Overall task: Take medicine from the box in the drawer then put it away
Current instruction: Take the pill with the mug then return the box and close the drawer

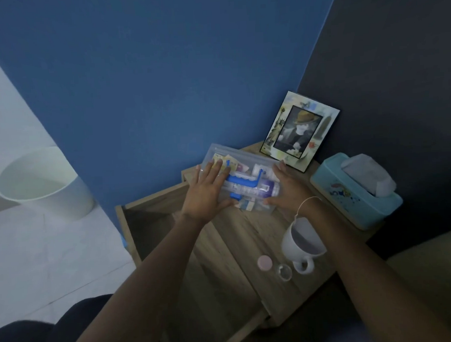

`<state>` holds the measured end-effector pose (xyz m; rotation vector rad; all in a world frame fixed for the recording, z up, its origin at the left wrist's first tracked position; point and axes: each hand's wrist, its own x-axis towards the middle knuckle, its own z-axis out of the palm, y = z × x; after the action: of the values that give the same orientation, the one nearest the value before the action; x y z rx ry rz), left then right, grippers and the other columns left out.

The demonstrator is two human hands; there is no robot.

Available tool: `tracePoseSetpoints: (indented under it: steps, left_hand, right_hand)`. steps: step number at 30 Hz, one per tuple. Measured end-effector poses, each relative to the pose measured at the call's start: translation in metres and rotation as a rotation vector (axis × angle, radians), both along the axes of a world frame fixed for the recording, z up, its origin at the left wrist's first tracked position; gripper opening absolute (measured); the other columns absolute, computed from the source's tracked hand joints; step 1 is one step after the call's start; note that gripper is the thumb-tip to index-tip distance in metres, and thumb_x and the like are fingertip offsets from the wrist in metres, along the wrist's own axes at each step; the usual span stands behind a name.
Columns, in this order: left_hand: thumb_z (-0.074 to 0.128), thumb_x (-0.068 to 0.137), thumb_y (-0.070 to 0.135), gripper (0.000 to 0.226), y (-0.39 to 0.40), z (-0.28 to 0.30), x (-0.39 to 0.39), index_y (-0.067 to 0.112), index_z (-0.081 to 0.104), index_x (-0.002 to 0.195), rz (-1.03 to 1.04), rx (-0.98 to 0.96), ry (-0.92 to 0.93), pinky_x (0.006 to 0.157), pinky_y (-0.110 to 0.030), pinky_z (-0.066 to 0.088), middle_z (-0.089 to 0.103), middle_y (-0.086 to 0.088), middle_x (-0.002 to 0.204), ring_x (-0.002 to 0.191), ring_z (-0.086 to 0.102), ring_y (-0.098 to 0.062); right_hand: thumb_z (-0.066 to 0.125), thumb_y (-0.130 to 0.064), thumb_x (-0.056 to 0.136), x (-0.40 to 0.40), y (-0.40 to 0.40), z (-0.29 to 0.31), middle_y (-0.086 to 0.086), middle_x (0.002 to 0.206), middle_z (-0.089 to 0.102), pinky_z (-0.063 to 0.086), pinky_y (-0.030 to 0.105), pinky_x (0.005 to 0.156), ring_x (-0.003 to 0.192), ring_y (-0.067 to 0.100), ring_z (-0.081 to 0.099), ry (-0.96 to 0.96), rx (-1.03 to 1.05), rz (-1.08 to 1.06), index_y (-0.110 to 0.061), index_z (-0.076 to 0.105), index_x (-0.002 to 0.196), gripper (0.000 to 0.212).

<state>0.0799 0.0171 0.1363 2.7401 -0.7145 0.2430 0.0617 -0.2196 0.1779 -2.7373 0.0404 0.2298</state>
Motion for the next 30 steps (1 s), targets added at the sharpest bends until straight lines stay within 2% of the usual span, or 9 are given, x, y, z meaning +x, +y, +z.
tracePoseSetpoints:
  steps: [4,8,13,17,21,25,27,30]
  left_hand:
    - [0.059,0.084,0.053,0.071,-0.004,-0.002,-0.001,0.019,0.041,0.143,0.029,-0.234,-0.028,0.12,-0.043,0.006,0.035,-0.006,0.154,0.145,0.027,-0.025]
    - [0.061,0.083,0.05,0.064,-0.007,-0.002,-0.002,0.018,0.049,0.137,0.055,-0.299,-0.044,0.12,-0.045,0.011,0.042,-0.006,0.15,0.142,0.032,-0.026]
    - [0.056,0.087,0.053,0.066,-0.007,-0.009,-0.003,0.018,0.041,0.142,0.046,-0.239,-0.09,0.12,-0.047,0.01,0.037,-0.007,0.153,0.144,0.028,-0.027]
    - [0.065,0.077,0.058,0.086,-0.006,-0.013,-0.001,0.016,0.034,0.146,0.035,-0.124,-0.086,0.12,-0.05,0.009,0.032,-0.009,0.155,0.145,0.024,-0.029]
    - [0.069,0.076,0.049,0.081,-0.012,-0.017,0.001,0.014,0.039,0.143,0.072,-0.093,-0.13,0.119,-0.051,0.012,0.039,-0.011,0.151,0.143,0.031,-0.031]
    - [0.068,0.077,0.051,0.079,-0.013,-0.02,0.003,0.013,0.041,0.142,0.091,-0.03,-0.17,0.117,-0.053,0.016,0.043,-0.012,0.149,0.14,0.036,-0.033]
    - [0.068,0.078,0.05,0.08,-0.013,-0.018,0.003,0.014,0.038,0.143,0.084,-0.06,-0.139,0.118,-0.052,0.012,0.039,-0.012,0.151,0.142,0.031,-0.032]
    - [0.062,0.083,0.05,0.084,-0.011,-0.017,-0.002,0.015,0.025,0.15,0.069,-0.143,-0.066,0.121,-0.051,0.004,0.022,-0.008,0.159,0.149,0.012,-0.029]
  right_hand:
    - [0.082,-0.03,0.069,-0.001,-0.003,-0.006,0.01,0.16,-0.001,0.013,0.03,0.115,0.147,0.02,0.005,-0.05,0.055,-0.001,-0.01,0.013,0.15,0.109]
    - [0.083,-0.027,0.068,-0.002,-0.003,-0.006,0.012,0.16,0.001,0.014,0.031,0.115,0.147,0.02,0.008,-0.076,0.092,0.005,-0.009,0.016,0.149,0.107]
    - [0.083,-0.027,0.069,-0.003,-0.004,-0.006,0.01,0.16,0.002,0.014,0.031,0.115,0.147,0.02,0.008,-0.081,0.085,0.003,-0.01,0.015,0.15,0.106]
    - [0.083,-0.025,0.068,-0.001,-0.004,-0.007,0.009,0.16,0.001,0.012,0.029,0.115,0.147,0.019,0.007,-0.083,0.088,0.001,-0.01,0.015,0.15,0.107]
    - [0.083,-0.027,0.069,0.0,-0.005,-0.009,0.007,0.161,0.002,0.016,0.03,0.114,0.146,0.02,0.011,-0.084,0.052,-0.01,-0.012,0.016,0.15,0.106]
    - [0.082,-0.028,0.07,0.0,-0.004,-0.011,0.006,0.161,0.003,0.017,0.03,0.113,0.146,0.02,0.011,-0.089,0.038,-0.019,-0.013,0.016,0.15,0.105]
    - [0.082,-0.028,0.069,-0.001,-0.003,-0.01,0.007,0.161,0.003,0.016,0.029,0.113,0.147,0.021,0.011,-0.095,0.022,-0.019,-0.013,0.016,0.15,0.105]
    - [0.079,-0.034,0.072,-0.004,0.004,-0.007,0.006,0.161,0.004,0.019,0.035,0.115,0.147,0.023,0.01,-0.091,0.046,-0.04,-0.013,0.017,0.149,0.102]
